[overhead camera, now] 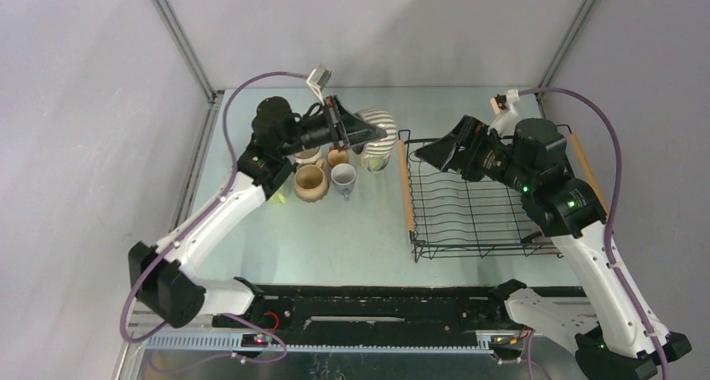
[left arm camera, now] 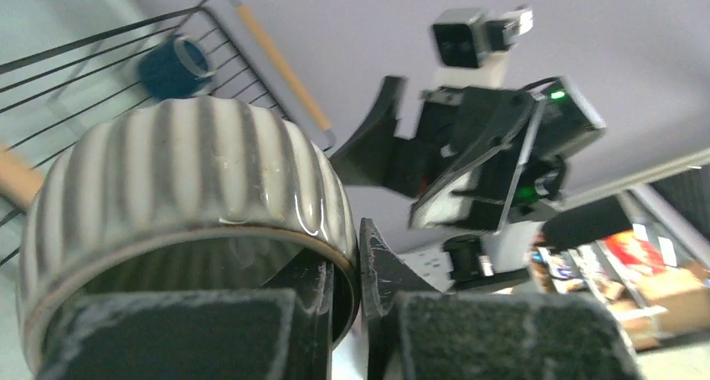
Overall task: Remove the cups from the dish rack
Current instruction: Place the cup at the center of the board.
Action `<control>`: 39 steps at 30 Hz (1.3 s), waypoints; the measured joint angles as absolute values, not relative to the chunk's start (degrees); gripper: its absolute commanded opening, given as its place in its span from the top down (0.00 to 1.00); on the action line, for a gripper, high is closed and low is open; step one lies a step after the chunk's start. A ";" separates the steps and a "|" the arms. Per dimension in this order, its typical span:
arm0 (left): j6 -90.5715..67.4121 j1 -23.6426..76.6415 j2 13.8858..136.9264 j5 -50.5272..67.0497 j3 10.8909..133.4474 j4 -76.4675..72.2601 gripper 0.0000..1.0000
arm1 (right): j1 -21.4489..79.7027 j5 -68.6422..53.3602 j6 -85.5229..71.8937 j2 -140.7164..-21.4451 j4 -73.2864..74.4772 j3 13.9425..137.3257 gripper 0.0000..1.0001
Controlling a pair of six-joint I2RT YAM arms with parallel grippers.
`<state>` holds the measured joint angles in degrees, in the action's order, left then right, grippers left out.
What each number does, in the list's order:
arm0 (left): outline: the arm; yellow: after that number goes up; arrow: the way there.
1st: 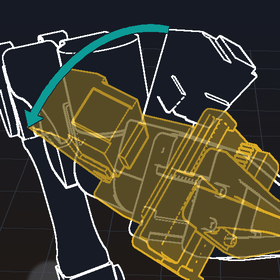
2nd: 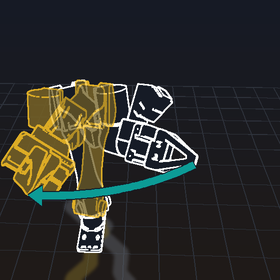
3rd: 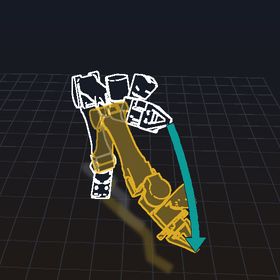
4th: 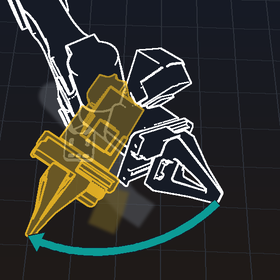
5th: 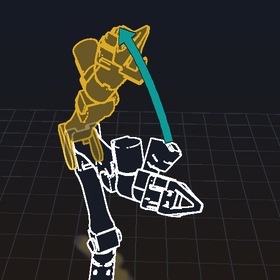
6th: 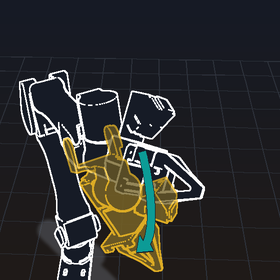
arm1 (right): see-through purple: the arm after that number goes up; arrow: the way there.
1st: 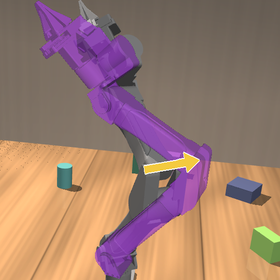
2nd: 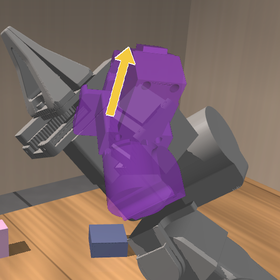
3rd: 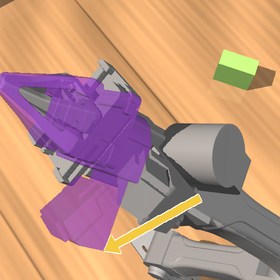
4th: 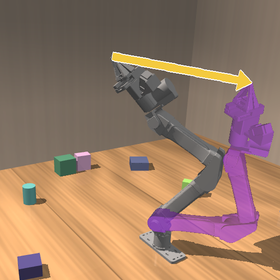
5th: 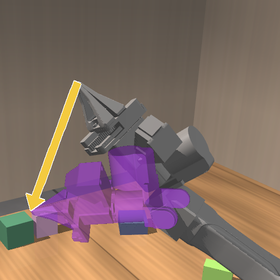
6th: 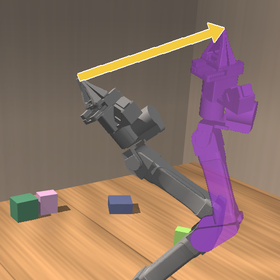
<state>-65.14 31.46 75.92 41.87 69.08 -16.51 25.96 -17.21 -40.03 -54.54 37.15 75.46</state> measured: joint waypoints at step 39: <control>-39.20 28.23 50.98 -6.22 39.03 39.94 1.00 | 27.53 -9.93 -34.57 -57.82 43.64 75.37 0.00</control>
